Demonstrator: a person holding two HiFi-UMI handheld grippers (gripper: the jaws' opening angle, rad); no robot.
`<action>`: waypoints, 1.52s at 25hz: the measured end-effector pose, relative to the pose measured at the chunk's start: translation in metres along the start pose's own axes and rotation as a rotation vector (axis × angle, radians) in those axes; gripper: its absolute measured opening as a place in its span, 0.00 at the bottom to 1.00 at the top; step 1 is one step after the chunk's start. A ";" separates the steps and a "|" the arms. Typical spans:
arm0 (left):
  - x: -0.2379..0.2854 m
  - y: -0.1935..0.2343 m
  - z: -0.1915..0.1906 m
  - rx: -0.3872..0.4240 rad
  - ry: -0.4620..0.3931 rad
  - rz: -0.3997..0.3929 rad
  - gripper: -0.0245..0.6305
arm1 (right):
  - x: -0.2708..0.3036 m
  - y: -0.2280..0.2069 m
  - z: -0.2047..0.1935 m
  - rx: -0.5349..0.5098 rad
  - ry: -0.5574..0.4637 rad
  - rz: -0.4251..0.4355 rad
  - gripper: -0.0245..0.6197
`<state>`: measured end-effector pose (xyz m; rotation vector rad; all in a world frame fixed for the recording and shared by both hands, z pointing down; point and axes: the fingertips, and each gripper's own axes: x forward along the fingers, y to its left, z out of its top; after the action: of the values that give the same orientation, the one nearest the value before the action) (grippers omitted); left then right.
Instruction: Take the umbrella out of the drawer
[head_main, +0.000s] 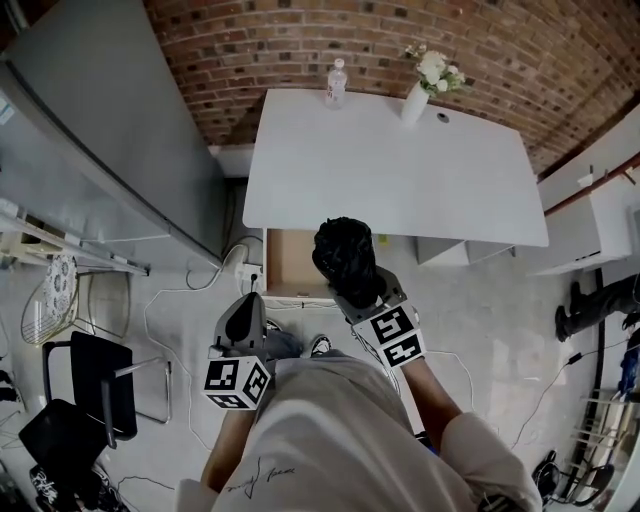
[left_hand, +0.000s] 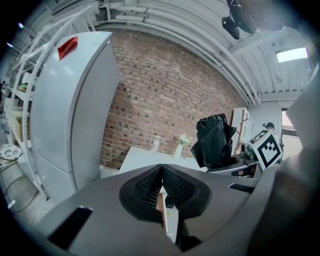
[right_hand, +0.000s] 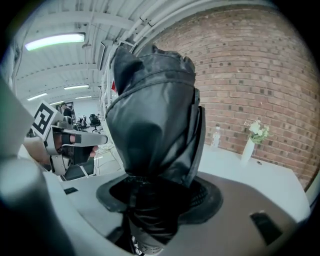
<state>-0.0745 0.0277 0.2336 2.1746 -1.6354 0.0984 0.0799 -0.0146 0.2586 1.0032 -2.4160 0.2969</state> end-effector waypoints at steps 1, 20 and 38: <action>-0.001 0.000 0.002 0.000 -0.005 0.000 0.06 | -0.005 -0.001 0.003 0.004 -0.012 -0.009 0.42; -0.038 -0.009 0.011 0.019 -0.017 -0.002 0.06 | -0.066 -0.002 0.015 0.059 -0.213 -0.113 0.42; -0.035 -0.016 0.005 0.018 0.013 -0.021 0.06 | -0.070 0.000 0.007 0.065 -0.197 -0.099 0.42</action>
<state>-0.0713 0.0611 0.2145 2.1992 -1.6103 0.1212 0.1192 0.0250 0.2161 1.2285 -2.5341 0.2537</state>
